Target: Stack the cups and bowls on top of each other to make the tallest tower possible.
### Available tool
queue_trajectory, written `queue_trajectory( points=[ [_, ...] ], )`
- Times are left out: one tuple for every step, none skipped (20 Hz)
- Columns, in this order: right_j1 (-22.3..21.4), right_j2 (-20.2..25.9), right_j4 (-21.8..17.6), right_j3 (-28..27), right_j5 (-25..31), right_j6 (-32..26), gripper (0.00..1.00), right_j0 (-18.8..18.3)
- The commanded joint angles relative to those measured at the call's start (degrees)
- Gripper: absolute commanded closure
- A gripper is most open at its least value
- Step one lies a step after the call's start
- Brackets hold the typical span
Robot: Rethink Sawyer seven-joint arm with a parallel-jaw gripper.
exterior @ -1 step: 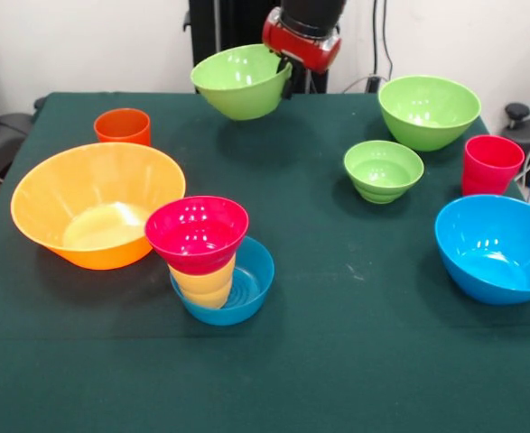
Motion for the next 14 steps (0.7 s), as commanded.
queue_trajectory(
  points=[
    [-2.3,6.6,1.7,-13.2,11.4,-0.2,1.00,-1.9],
    [-2.6,6.4,1.9,-14.4,13.9,-0.2,1.00,-2.0],
    [-2.8,5.8,1.9,-16.1,16.3,-0.1,1.00,-1.6],
    [-3.1,5.3,1.9,-17.9,18.9,0.1,1.00,-1.4],
    [-3.3,4.9,1.9,-19.5,21.0,0.3,1.00,-1.1],
    [-3.6,4.4,1.7,-21.2,23.0,0.5,1.00,-0.8],
    [-3.9,4.1,1.6,-22.6,24.7,0.5,1.00,-0.6],
    [-4.1,4.0,1.4,-23.9,26.6,0.5,1.00,-0.6],
    [-4.4,4.0,1.2,-24.9,27.7,0.5,1.00,-0.6],
    [-4.6,3.9,1.0,-25.8,28.5,0.6,1.00,-0.6],
    [-4.8,3.8,0.7,-26.6,29.3,0.7,1.00,-0.5],
    [-4.9,3.8,0.5,-27.5,30.3,0.6,1.00,-0.6],
    [-5.1,3.9,0.5,-28.1,31.4,0.6,1.00,-0.8],
    [-5.3,4.0,0.4,-28.7,32.5,0.7,1.00,-0.8]
  ],
)
